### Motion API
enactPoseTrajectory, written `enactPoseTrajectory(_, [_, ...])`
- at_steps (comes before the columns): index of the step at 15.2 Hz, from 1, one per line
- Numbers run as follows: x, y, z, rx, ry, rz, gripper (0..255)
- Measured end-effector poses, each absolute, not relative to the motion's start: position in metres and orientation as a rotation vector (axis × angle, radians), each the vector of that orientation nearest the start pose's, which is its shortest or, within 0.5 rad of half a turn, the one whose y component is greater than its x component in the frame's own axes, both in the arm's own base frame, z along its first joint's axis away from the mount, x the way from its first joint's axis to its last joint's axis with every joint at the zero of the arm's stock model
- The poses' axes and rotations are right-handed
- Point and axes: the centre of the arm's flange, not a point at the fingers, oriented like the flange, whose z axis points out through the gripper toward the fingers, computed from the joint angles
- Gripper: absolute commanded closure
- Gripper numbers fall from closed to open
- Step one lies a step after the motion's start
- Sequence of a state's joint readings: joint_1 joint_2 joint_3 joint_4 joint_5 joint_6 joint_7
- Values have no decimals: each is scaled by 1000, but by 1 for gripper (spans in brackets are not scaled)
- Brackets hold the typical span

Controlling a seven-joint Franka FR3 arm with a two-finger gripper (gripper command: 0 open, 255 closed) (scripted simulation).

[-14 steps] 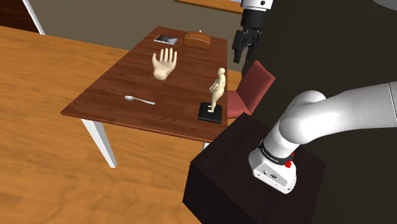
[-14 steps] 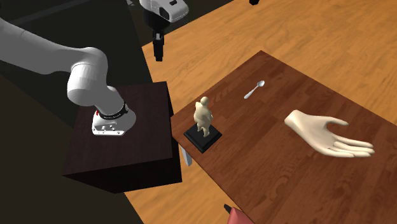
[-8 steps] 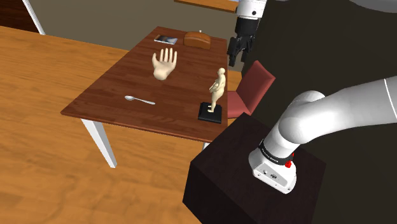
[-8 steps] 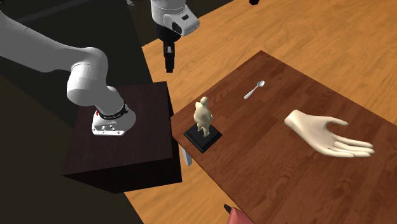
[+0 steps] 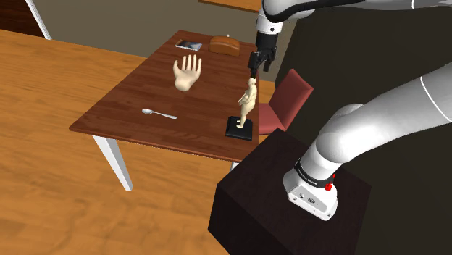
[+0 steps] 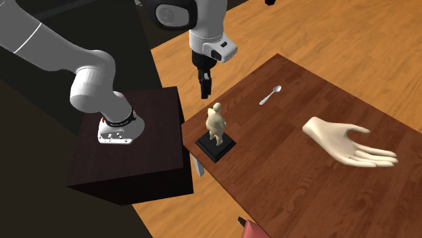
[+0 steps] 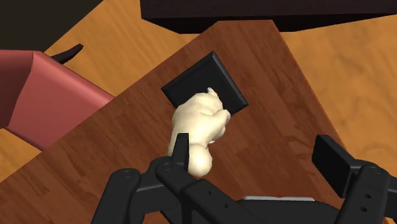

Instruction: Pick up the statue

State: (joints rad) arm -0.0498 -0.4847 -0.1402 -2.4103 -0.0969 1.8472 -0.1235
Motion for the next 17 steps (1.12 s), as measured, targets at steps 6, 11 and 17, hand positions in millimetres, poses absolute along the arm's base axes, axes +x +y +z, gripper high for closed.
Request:
enactPoseTrajectory(6, [424, -114, 448, -3213, 10, 88, 0])
enactPoseTrajectory(11, [426, -118, 423, -3218, 9, 84, 0])
enactPoseTrajectory(17, [426, -118, 409, -3218, 9, 84, 255])
